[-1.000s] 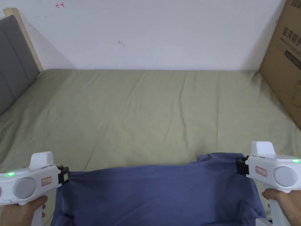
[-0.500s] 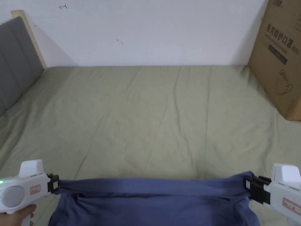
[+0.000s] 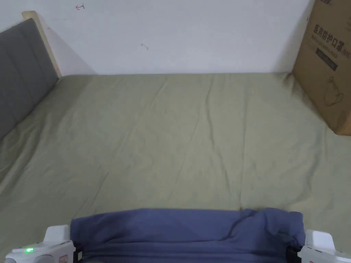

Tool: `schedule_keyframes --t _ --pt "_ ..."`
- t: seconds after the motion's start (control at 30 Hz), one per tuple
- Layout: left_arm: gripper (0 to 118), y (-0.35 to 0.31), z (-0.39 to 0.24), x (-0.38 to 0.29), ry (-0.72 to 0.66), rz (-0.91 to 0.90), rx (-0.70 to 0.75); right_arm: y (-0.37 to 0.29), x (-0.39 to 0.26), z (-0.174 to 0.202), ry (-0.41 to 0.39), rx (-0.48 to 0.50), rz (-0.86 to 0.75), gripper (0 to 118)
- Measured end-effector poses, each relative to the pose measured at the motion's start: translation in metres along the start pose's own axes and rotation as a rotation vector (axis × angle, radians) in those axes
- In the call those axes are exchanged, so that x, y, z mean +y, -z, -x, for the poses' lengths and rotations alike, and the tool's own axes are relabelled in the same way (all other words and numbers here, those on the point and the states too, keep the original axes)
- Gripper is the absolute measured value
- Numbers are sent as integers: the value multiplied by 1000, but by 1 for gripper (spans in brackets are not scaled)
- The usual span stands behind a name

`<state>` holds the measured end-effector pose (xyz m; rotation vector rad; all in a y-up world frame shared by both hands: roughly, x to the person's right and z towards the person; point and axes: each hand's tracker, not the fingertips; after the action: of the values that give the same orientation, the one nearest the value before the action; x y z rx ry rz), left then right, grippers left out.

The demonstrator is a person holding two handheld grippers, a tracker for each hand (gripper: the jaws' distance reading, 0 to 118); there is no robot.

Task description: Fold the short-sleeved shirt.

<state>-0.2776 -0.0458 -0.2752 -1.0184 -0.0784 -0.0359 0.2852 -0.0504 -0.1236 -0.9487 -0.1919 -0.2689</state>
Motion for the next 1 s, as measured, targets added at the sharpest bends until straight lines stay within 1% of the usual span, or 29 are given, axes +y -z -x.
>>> schedule_keyframes --t 0.07,0.13,0.17,0.2,0.23,0.27,0.3,0.33,0.43,0.5,0.53,0.63,0.7,0.77,0.83,0.87,0.93,0.97,1.0 --pt "1 1 2 0 -15 -4 1 -5 3 2 -8 -7 -5 1" --pt "4 -5 4 5 -50 -7 -19 -19 9 8 -9 5 -23 6" --pt "14 -11 6 9 -76 -15 -40 -27 13 10 -10 14 -39 14" --pt "34 -19 7 13 -102 -31 -45 -37 19 12 -16 15 -64 37" --pt "58 -28 7 18 -141 -58 -88 -46 26 15 -29 17 -107 60" --pt "81 -36 8 23 -174 -78 -108 -57 32 21 -37 14 -145 81" --pt "105 -47 8 30 -206 -105 -131 -68 40 25 -44 14 -193 97" --pt "112 -60 2 38 -225 -138 -143 -78 49 29 -51 14 -241 98" --pt "112 -103 -9 63 -208 -316 -195 -114 77 50 -79 21 -389 98" --pt "112 -128 -24 80 -188 -419 -184 -136 93 65 -96 25 -503 98" --pt "112 -139 -30 87 -165 -472 -181 -151 99 79 -112 18 -553 98" --pt "111 -175 -50 104 -78 -655 -115 -178 113 106 -158 -20 -707 97" --pt "107 -188 -63 110 -24 -758 -62 -193 118 123 -173 -46 -787 97" --pt "102 -185 -68 115 8 -828 -19 -201 119 137 -195 -78 -844 95" --pt "100 -189 -76 117 30 -859 -13 -201 120 142 -216 -119 -890 94" --pt "97 -182 -76 119 32 -866 -16 -202 119 146 -216 -137 -899 93" --pt "79 -178 -79 119 36 -878 -22 -201 118 148 -223 -140 -906 84" --pt "66 -177 -81 118 43 -886 -25 -200 117 150 -225 -138 -908 75" --pt "36 -176 -84 116 54 -893 -27 -200 116 151 -226 -136 -909 56"
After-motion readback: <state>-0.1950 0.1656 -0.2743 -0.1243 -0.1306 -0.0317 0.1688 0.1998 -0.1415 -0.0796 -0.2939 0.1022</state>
